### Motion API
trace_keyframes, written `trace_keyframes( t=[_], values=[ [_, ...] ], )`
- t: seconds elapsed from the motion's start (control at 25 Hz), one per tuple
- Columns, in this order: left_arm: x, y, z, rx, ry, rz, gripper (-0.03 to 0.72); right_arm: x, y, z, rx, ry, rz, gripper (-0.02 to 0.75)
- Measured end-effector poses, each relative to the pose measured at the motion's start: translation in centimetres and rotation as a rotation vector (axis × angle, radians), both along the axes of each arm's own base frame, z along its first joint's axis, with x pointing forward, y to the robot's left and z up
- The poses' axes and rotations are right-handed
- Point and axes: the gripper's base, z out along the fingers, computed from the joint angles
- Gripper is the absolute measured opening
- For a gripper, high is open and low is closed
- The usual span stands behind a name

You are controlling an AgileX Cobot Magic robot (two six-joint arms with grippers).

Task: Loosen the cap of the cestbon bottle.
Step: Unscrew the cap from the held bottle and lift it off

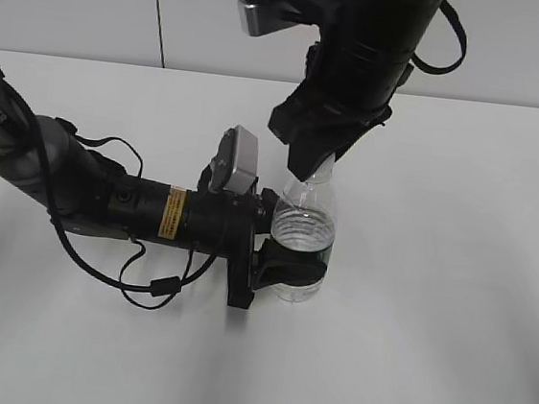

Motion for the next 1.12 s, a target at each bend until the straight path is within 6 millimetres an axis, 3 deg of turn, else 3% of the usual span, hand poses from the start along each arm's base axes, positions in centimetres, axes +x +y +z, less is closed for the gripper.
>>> trace_keyframes(
  t=[0.4,0.52,0.92,1.12],
  values=[
    [0.0,0.0,0.0,0.002,0.000,0.003,0.381,0.0,-0.1,0.0,-0.091,-0.172,0.815,0.309],
    [0.0,0.0,0.0,0.002,0.000,0.004,0.381,0.0,-0.1,0.0,-0.119,-0.207,0.990,0.309],
    [0.1,-0.1,0.0,0.001,0.005,0.011,0.381,0.1,-0.1,0.6,-0.150,-0.284,1.326,0.300],
    [0.1,0.0,0.0,0.000,0.010,0.017,0.381,0.4,0.3,1.9,-0.135,-0.347,1.387,0.298]
  ],
)
